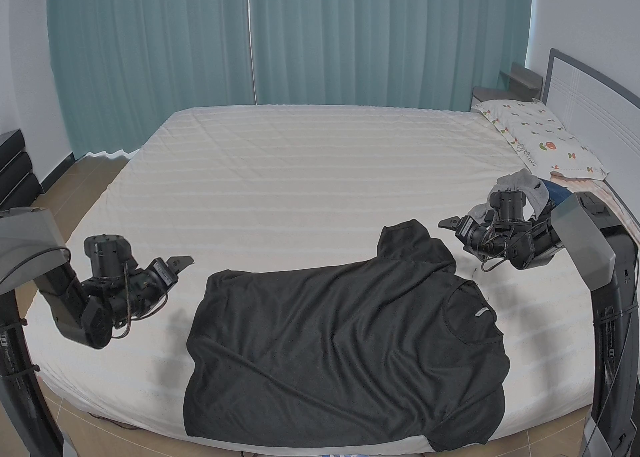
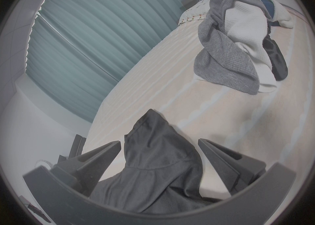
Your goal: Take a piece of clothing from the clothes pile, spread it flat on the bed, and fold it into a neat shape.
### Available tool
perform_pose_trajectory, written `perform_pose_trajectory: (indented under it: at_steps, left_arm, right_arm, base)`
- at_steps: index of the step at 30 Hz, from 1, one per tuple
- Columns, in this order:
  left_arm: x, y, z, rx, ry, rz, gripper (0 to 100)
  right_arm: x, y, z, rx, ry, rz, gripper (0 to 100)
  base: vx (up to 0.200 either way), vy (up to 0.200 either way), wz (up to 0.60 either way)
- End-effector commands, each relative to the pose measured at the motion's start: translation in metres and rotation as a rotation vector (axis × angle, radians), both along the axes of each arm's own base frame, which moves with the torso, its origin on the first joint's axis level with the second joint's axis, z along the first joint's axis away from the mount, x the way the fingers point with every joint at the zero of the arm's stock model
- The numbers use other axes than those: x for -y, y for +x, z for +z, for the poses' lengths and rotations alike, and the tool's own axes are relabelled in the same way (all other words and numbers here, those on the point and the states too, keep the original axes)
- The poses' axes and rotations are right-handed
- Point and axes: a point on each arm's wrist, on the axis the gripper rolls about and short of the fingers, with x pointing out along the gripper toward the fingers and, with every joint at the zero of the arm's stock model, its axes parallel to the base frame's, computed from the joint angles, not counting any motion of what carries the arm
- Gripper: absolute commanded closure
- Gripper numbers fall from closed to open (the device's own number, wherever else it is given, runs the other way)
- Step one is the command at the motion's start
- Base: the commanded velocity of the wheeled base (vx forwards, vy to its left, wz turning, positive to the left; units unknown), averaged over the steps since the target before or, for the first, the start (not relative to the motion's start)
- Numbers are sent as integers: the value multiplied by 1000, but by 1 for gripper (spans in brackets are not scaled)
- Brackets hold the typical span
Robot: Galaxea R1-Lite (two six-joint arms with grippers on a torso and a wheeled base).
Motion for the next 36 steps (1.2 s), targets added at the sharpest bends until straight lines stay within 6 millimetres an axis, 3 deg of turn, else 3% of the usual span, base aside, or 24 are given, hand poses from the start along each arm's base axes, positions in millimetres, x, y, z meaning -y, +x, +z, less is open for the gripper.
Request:
perform_pose_trajectory:
  at_steps: [1, 3, 5, 6, 17, 26, 32, 33, 36]
  left_arm:
    - [33, 66, -25, -64, 20, -39, 0]
    - [39, 83, -29, -61, 19, -51, 0]
    - [40, 86, -30, -58, 20, -53, 0]
    - [41, 95, -40, -63, 30, -61, 0]
    - [47, 118, -66, -106, 142, -94, 0]
    - [45, 128, -81, -74, 145, -64, 0]
    - [45, 129, -79, -65, 127, -59, 0]
    - [45, 130, -80, -65, 124, -58, 100]
    - [47, 129, -81, -65, 124, -63, 100]
  right_arm:
    - [0, -17, 5, -9, -13, 36, 0]
    - [0, -18, 1, -18, -13, 38, 0]
    - [0, -17, 1, -20, -13, 38, 0]
    - [0, -16, 0, -19, -11, 40, 0]
    - [-4, -11, -11, -3, -10, 49, 0]
    - [-8, -9, -14, 0, -13, 50, 0]
    - [-6, -6, -23, 12, -14, 46, 0]
    - [-7, -5, -23, 18, -13, 47, 0]
    - [-8, -1, -31, 17, -14, 44, 0]
  base:
    - [0, 0, 0]
    - [0, 0, 0]
    - [0, 0, 0]
    - [0, 0, 0]
    - [0, 0, 0]
    - [0, 0, 0]
    - [0, 0, 0]
    - [0, 0, 0]
    - [0, 0, 0]
